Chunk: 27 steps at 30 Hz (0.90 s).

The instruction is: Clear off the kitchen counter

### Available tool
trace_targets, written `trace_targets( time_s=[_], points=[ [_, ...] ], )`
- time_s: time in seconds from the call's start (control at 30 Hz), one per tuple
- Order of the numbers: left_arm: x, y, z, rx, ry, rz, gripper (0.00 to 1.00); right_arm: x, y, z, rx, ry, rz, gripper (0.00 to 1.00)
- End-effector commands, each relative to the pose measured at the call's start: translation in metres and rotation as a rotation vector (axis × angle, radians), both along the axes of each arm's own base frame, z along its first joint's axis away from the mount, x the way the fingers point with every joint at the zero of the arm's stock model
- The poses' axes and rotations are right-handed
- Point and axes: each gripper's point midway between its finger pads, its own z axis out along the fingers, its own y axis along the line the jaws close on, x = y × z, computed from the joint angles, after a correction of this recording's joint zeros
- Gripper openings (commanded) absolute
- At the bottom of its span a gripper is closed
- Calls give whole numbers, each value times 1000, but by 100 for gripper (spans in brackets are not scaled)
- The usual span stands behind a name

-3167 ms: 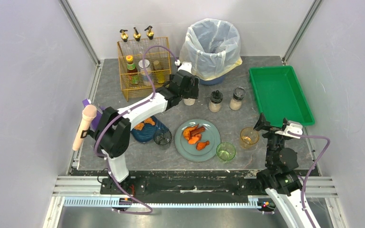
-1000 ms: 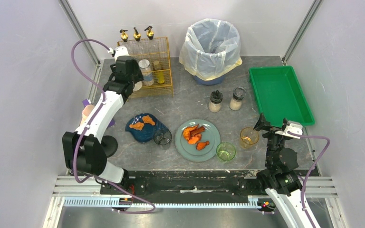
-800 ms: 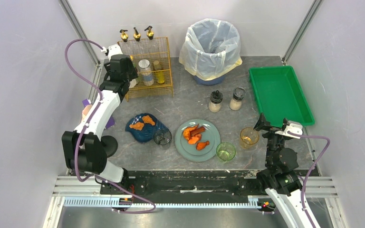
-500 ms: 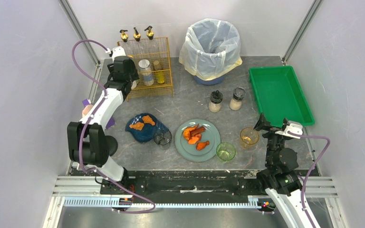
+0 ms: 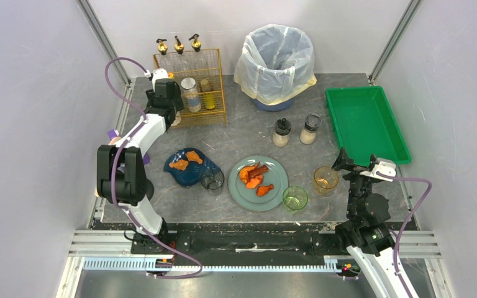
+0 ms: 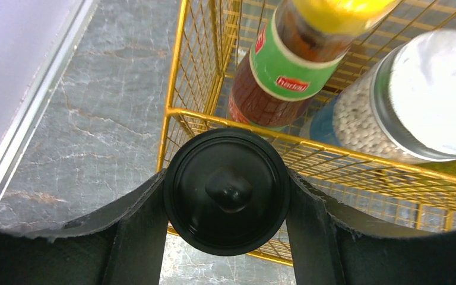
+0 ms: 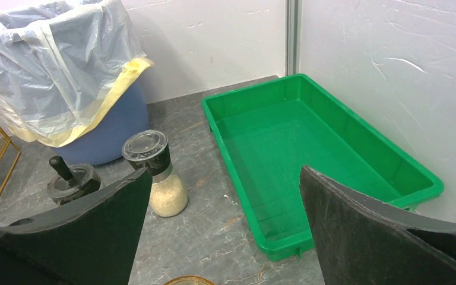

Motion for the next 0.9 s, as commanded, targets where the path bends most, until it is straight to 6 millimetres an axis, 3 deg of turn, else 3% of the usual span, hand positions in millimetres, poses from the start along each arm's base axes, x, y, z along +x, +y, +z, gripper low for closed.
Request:
trace_targets(
  time_s=[0.0,0.27,0.47,0.63,0.87],
  points=[
    [6,-11,-5,-53,0,-15,35,-25,-11,41,71,-193,-8,98],
    [6,-15,-23,-60,77,-24,52,-26,-11,42,72,-196,-5,98],
    [3,-16,-24,-61,108,-9,71,-25,-10,42,73,-197,-2,98],
    [0,-19,-10,-77,94,-8,83,-26,-10,43,75,-199,1,98],
    [-8,-31,25,-100,39,-26,87,-26,-10,43,78,-200,5,98]
  ],
)
